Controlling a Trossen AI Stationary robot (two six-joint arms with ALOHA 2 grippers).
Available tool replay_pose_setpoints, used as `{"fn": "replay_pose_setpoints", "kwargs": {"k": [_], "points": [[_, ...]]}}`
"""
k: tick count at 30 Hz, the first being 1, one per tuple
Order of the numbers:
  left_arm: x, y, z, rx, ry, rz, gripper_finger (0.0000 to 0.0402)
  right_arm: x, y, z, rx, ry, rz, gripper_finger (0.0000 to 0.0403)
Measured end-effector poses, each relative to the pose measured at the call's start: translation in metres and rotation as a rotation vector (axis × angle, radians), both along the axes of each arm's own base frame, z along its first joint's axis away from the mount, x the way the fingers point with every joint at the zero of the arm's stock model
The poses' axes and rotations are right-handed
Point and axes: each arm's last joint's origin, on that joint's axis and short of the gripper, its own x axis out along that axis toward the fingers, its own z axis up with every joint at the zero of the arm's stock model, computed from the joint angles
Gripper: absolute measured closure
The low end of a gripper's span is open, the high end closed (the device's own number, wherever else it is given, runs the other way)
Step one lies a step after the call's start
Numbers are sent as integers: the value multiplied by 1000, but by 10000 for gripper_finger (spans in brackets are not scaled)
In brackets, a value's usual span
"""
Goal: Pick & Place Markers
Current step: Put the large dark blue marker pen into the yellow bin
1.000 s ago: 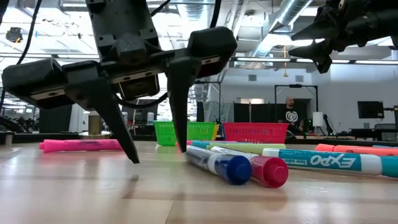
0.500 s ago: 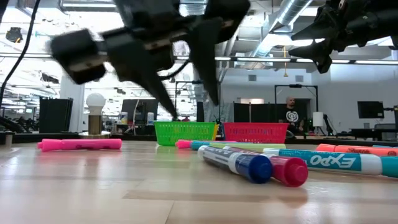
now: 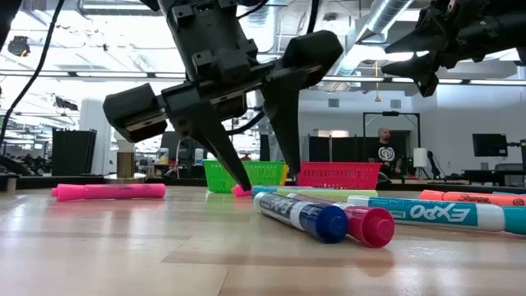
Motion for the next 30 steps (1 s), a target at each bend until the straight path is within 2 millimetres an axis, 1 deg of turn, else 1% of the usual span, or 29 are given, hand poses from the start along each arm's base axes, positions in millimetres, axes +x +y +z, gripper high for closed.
{"fn": "replay_pose_setpoints", "kwargs": {"k": [6, 16, 22, 24, 30], "points": [[-1, -2, -3, -11, 22, -9, 216, 0, 0, 0, -1, -3, -1, 225], [1, -9, -27, -71, 91, -29, 216, 0, 0, 0, 0, -2, -1, 225], [0, -11, -31, -78, 114, -40, 216, 0, 0, 0, 0, -2, -1, 225], [-1, -11, -31, -78, 123, -44, 216, 0, 0, 0, 0, -2, -1, 225], [-12, -13, -35, -100, 241, -79, 216, 0, 0, 0, 0, -2, -1, 225]]}}
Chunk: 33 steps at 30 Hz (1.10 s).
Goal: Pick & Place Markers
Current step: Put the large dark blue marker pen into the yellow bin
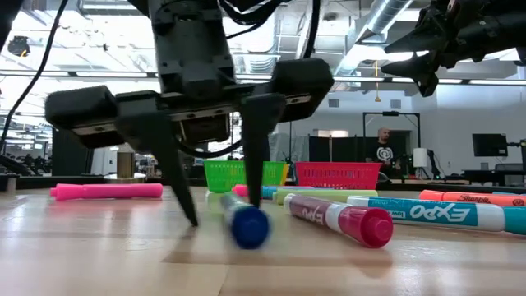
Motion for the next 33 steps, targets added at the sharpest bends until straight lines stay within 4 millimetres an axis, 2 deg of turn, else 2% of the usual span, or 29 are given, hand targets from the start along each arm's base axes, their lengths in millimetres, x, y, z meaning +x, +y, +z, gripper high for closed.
{"fn": "replay_pose_setpoints", "kwargs": {"k": [11, 33], "points": [[-10, 0, -2, 19, 85, -86, 216, 0, 0, 0, 0, 1, 0, 225], [-10, -2, -2, 38, 64, -73, 216, 0, 0, 0, 2, 2, 0, 225]]}}
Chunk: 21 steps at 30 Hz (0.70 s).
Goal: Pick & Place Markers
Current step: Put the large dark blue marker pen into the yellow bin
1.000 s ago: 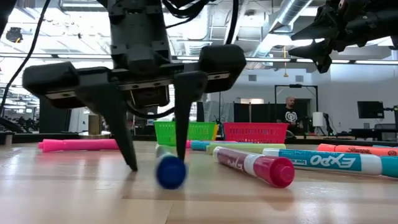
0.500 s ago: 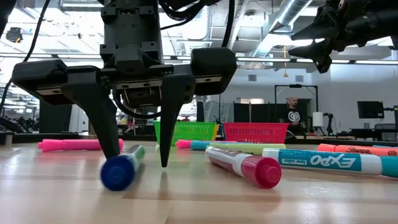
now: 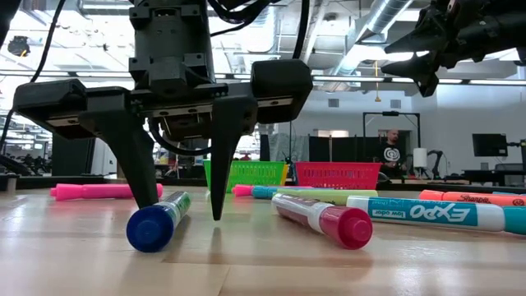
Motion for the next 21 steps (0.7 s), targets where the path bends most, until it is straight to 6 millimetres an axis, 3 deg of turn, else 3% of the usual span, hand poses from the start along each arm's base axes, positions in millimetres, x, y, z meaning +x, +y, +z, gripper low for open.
{"fn": "replay_pose_setpoints", "kwargs": {"k": [10, 21], "points": [[-1, -1, 0, 47, -25, 1, 216, 0, 0, 0, 0, 0, 0, 225], [-8, -16, 1, 139, -75, -25, 216, 0, 0, 0, 0, 0, 0, 225]]}}
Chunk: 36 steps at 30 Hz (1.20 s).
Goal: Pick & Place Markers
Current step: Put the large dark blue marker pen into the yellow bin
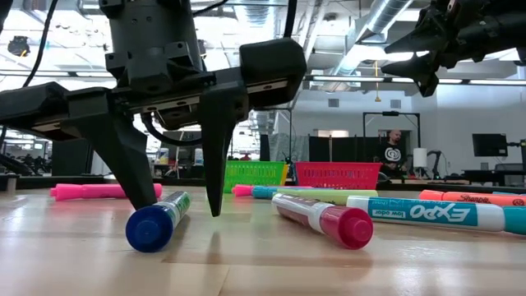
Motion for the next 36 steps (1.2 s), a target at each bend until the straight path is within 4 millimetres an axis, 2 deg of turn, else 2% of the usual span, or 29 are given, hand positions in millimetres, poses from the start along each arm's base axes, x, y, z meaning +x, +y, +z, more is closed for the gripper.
{"fn": "replay_pose_setpoints", "kwargs": {"k": [17, 26, 31, 36], "points": [[0, 1, 2, 6, -9, -39, 216, 0, 0, 0, 0, 0, 0, 225], [-1, 0, 1, -79, 45, -62, 217, 0, 0, 0, 0, 0, 0, 225], [-4, 0, 1, -121, 96, -70, 242, 0, 0, 0, 0, -1, 0, 225], [-5, 0, 0, -129, 115, -68, 289, 0, 0, 0, 0, 0, 1, 225]]}}
